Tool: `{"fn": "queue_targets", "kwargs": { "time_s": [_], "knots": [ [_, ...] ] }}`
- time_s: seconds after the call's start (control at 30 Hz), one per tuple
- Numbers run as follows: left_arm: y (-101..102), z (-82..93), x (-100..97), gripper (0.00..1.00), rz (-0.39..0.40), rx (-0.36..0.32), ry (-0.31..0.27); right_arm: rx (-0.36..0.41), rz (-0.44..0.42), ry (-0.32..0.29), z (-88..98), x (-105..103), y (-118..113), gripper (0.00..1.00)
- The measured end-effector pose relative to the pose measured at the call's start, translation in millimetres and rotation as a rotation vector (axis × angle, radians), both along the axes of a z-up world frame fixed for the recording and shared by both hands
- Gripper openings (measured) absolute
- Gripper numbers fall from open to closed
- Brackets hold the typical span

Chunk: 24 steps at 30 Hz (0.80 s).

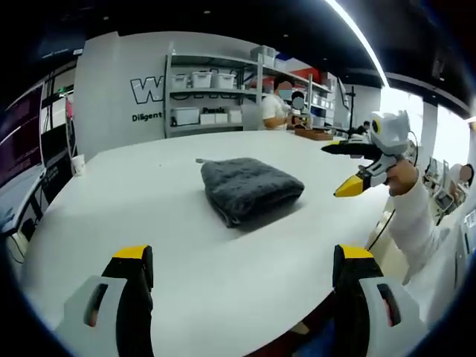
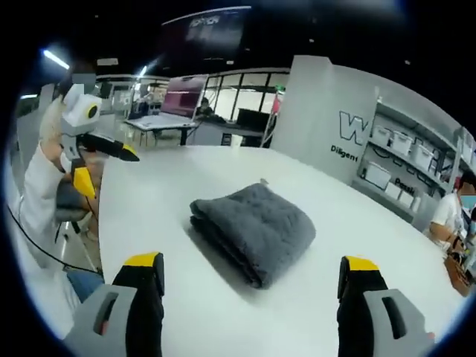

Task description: Open the folded towel by lifting each exposed corner and separating the folded layers until the towel lies flat within the target outline without major curled edges

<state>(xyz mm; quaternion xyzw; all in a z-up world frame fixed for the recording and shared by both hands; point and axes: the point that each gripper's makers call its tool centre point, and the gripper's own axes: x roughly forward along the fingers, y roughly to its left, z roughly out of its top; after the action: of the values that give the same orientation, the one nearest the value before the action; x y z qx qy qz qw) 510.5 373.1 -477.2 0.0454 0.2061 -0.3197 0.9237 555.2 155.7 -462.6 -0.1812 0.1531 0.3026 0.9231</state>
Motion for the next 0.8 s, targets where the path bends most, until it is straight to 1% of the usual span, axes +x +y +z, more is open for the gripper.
{"fn": "queue_targets", "kwargs": {
  "time_s": [0.1,0.17,0.3,0.47,0.53,0.6,0.73,0.8],
  "knots": [
    [5,0.7,-0.9,1.0,0.01,-0.004,-0.003,-0.005,0.041,0.029,-4.0,10,6,0.99],
    [9,1.5,-0.3,1.0,0.02,-0.008,-0.005,-0.021,0.079,0.028,-4.5,16,12,0.99],
    [12,2.3,1.9,1.0,0.031,-0.014,-0.007,-0.048,0.134,0.047,-8.3,28,26,0.98],
    [11,1.7,2.0,1.0,0.022,-0.017,-0.004,-0.059,0.165,0.028,-6.4,46,41,0.94],
    [12,2.0,1.9,1.0,0.024,-0.02,-0.005,-0.058,0.18,0.019,-6.6,55,51,0.92],
    [13,2.6,1.8,1.0,0.026,-0.021,-0.006,-0.07,0.195,0.017,-9.0,58,58,0.9],
    [17,4.6,1.6,1.0,0.035,-0.025,-0.011,-0.106,0.23,0.036,-20.7,64,79,0.9],
    [18,5.1,1.5,1.0,0.038,-0.026,-0.013,-0.114,0.244,0.038,-24.2,65,85,0.89]
  ]
}}
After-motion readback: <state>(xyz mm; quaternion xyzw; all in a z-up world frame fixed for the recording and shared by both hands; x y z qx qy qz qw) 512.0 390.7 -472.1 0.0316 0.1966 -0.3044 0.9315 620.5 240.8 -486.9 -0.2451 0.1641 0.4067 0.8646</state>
